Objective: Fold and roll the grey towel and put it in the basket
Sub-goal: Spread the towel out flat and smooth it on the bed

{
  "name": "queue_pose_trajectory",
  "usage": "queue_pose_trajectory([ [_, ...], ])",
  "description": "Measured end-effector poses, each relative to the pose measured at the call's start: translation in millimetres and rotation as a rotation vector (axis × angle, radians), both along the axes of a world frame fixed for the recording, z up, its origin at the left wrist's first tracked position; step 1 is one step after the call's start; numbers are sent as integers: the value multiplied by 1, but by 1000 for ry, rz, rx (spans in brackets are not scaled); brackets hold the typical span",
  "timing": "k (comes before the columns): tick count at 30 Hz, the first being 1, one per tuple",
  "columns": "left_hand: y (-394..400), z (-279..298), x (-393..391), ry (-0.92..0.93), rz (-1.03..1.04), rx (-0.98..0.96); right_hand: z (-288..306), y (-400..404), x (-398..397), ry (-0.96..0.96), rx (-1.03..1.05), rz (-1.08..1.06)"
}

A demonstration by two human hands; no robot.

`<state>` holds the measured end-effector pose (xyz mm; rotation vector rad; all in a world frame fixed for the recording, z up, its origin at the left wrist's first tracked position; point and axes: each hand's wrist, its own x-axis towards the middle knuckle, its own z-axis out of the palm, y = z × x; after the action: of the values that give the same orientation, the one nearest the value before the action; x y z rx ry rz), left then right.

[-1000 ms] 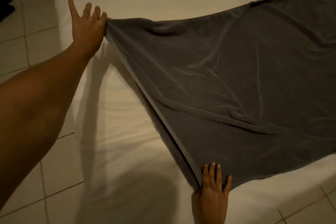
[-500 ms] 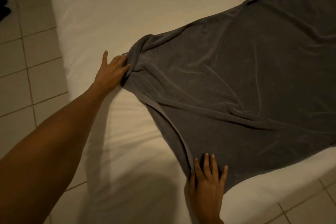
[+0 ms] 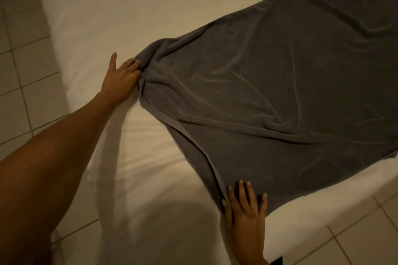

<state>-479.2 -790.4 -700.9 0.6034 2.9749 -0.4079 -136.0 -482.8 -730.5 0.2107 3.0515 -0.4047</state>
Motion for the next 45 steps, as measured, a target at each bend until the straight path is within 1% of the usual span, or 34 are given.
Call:
queue_pose_trajectory([
  [3, 21, 19, -7, 29, 10, 59, 12, 2, -8, 0, 2, -14],
  [10, 82, 72, -33, 92, 12, 48, 49, 33, -25, 78, 34, -59],
  [13, 115, 92, -40, 98, 12, 54, 66, 52, -29, 82, 58, -80],
  [16, 149, 114, -49, 92, 30, 38, 86, 75, -35, 57, 104, -102],
  [21, 206, 160, -66, 87, 75, 28, 123, 120, -48, 98, 90, -163],
  [23, 230, 179, -74, 87, 62, 8, 135, 141, -54, 94, 97, -205],
  [26, 267, 204, -87, 114, 48, 7, 148, 176, -65, 73, 117, -254],
  [31, 334, 240, -113, 129, 30, -23, 162, 232, -84, 106, 133, -314],
  [37, 412, 257, -141, 172, 45, -17, 171, 303, -114, 227, 99, -327],
  [42, 474, 256, -155, 178, 53, 9, 177, 371, -137, 299, 58, -329],
  [45, 505, 254, -166, 173, 48, 4, 177, 408, -151, 306, 61, -345],
])
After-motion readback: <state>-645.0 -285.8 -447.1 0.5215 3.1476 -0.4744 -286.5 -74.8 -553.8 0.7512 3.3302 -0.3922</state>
